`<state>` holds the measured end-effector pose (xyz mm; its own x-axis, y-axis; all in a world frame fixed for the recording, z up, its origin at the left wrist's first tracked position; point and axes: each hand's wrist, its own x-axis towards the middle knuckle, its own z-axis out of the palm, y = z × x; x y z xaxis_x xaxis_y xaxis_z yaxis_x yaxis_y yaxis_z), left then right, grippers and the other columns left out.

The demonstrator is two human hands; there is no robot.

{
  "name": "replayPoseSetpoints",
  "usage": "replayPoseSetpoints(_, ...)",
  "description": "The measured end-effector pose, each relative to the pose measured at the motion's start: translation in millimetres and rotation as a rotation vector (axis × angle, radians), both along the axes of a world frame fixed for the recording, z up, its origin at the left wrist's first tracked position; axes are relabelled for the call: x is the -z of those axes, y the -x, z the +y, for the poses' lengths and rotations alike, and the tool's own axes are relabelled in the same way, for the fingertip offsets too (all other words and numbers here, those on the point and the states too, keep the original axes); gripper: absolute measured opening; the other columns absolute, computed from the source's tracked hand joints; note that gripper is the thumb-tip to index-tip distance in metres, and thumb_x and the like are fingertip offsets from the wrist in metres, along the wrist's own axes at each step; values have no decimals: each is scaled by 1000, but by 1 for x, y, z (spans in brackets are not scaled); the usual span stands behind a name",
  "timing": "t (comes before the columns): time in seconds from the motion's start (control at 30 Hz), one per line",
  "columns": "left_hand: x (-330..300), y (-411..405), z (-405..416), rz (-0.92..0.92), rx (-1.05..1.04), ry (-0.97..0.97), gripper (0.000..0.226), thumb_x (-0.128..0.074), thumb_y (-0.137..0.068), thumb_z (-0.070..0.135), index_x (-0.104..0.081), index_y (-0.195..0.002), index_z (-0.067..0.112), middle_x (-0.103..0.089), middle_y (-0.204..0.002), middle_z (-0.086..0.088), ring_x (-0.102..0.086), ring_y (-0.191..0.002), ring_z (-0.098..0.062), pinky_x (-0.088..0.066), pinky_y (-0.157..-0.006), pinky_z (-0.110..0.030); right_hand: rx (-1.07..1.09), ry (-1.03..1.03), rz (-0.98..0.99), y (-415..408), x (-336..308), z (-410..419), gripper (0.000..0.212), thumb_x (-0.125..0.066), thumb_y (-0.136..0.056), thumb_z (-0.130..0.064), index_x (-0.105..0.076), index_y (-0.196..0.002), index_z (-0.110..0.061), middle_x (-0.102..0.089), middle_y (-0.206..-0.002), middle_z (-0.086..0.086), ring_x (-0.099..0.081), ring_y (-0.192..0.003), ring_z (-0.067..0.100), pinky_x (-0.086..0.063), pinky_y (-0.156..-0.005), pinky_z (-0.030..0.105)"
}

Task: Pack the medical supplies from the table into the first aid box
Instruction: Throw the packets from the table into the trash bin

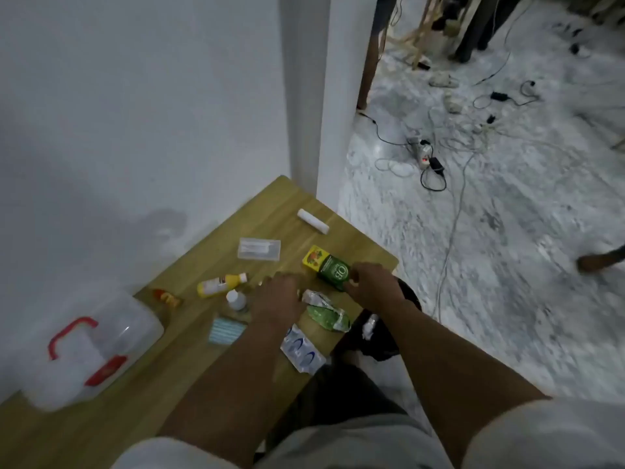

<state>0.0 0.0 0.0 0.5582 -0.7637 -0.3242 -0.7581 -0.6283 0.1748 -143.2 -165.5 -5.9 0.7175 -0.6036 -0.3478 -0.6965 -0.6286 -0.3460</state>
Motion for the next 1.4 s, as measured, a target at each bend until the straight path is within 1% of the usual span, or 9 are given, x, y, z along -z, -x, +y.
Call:
replayPoseSetpoints(0.37, 33, 12, 14, -162, 202, -324, 35, -69, -89, 30, -62, -121, 17, -64, -123, -7, -60, -117, -27, -48, -93, -44, 244, -147, 173, 13, 64, 70, 63, -69, -82, -59, -47, -128, -22, -57, -123, 7, -61, -113, 34, -53, -79, 41)
replayPoseSetpoints(0.6, 73, 17, 19, -183, 263, -191, 39, -90, -42, 13, -72, -76, 18, -63, -59, -3, -64, -51, -25, -51, -51, -33, 408, -284, 80, 23, 79, 67, 43, -75, -81, -44, -55, -111, -21, -55, -112, 3, -63, -98, 28, -51, -74, 36)
replayPoseSetpoints(0.67, 68, 19, 20, -153, 258, -215, 39, -90, -51, 16, -72, -86, 21, -66, -66, -2, -67, -55, -24, -53, -52, -32, 457, -340, 27, 28, 80, 64, 29, -74, -79, -36, -59, -96, -17, -60, -97, 4, -63, -88, 26, -48, -67, 33)
replayPoseSetpoints(0.77, 62, 23, 23, -56, 243, -268, 21, -61, -93, 18, -62, -113, 17, -69, -110, -5, -69, -102, -25, -52, -83, -36, 517, -394, -52, 43, 80, 62, 17, -73, -81, -25, -67, -83, -9, -67, -82, 10, -64, -76, 23, -45, -60, 31)
replayPoseSetpoints(0.83, 61, 25, 23, 110, 186, -240, 16, -55, -97, 21, -61, -112, 18, -65, -120, -6, -64, -112, -25, -48, -90, -35, 588, -434, -98, 59, 80, 59, 15, -77, -80, -20, -74, -79, -6, -70, -73, 9, -63, -63, 13, -47, -57, 27)
replayPoseSetpoints(0.93, 55, 42, 7, 295, 157, -90, 6, -62, -90, 25, -60, -92, 20, -69, -107, -8, -66, -103, -28, -48, -81, -36, 667, -528, -54, 96, 85, 46, 16, -84, -76, -14, -71, -68, -10, -62, -58, 5, -57, -54, 15, -46, -55, 27)
replayPoseSetpoints(1.13, 44, 101, -65, 345, 327, 97, 6, -54, -95, 21, -53, -96, 15, -67, -94, -11, -62, -85, -29, -37, -65, -35, 979, -588, -39, 173, 107, 17, 19, -74, -58, -17, -68, -74, -7, -53, -65, 13, -54, -61, 25, -40, -59, 35)
replayPoseSetpoints(1.3, 78, 136, -133, 322, 341, 60, 6, -53, -94, 11, -56, -97, 15, -63, -81, -9, -53, -67, -23, -41, -60, -40, 1062, -522, -51, 185, 103, -14, 21, -67, -82, 3, -62, -69, -12, -57, -67, 11, -54, -55, 20, -36, -41, 21)
replayPoseSetpoints(1.4, 108, 150, -168, 301, 341, 7, 7, -50, -94, 7, -52, -92, 13, -46, -68, -5, -42, -59, -21, -31, -55, -39, 1110, -508, -35, 184, 128, -41, 19, -63, -79, -1, -61, -70, -18, -60, -67, 9, -64, -65, 31, -48, -52, 32)
